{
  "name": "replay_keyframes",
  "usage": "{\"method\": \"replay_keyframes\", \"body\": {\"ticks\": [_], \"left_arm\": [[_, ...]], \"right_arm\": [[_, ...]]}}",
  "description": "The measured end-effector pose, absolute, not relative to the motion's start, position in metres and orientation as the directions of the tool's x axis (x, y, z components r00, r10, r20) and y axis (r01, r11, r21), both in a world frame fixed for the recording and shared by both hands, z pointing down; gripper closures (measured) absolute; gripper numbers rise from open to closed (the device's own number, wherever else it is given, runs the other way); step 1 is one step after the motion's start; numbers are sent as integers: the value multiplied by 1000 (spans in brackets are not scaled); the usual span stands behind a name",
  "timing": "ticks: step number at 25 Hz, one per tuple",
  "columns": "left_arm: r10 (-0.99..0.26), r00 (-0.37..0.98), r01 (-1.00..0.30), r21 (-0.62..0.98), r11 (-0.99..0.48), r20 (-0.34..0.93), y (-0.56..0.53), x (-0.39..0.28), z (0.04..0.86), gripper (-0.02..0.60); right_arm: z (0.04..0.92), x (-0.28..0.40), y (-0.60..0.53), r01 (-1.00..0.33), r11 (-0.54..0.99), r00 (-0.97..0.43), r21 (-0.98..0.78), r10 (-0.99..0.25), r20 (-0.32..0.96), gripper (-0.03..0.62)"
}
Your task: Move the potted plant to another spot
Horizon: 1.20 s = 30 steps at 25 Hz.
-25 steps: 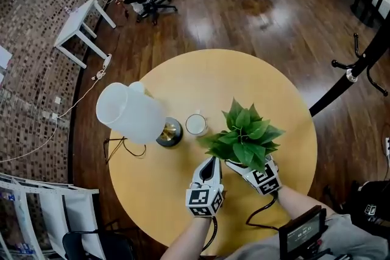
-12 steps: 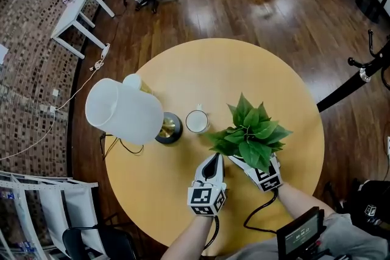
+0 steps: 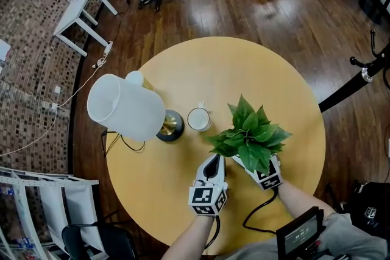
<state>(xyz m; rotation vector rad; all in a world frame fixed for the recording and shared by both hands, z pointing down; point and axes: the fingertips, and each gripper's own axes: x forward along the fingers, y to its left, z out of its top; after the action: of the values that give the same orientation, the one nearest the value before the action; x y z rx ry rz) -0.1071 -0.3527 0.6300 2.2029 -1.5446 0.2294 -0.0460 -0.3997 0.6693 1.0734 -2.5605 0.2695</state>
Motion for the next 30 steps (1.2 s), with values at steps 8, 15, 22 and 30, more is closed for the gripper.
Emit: {"method": "replay_keyframes", "body": {"ticks": [8, 15, 22, 30], "left_arm": [[-860, 348, -931, 244, -272, 372, -345, -107, 625, 589], [-861, 348, -933, 230, -278, 371, -334, -104, 615, 589], [-862, 359, -930, 218, -296, 358, -311, -86, 590, 589], [-873, 382, -920, 209, -330, 302, -275, -70, 567, 589]], "right_arm": [[674, -42, -397, -713, 698, -657, -63, -634, 407, 83], [659, -32, -385, -711, 701, -657, -56, -635, 406, 77], [639, -10, -339, -700, 705, -678, -110, -609, 413, 108], [591, -5, -277, -671, 732, -719, -119, -601, 350, 349]]}}
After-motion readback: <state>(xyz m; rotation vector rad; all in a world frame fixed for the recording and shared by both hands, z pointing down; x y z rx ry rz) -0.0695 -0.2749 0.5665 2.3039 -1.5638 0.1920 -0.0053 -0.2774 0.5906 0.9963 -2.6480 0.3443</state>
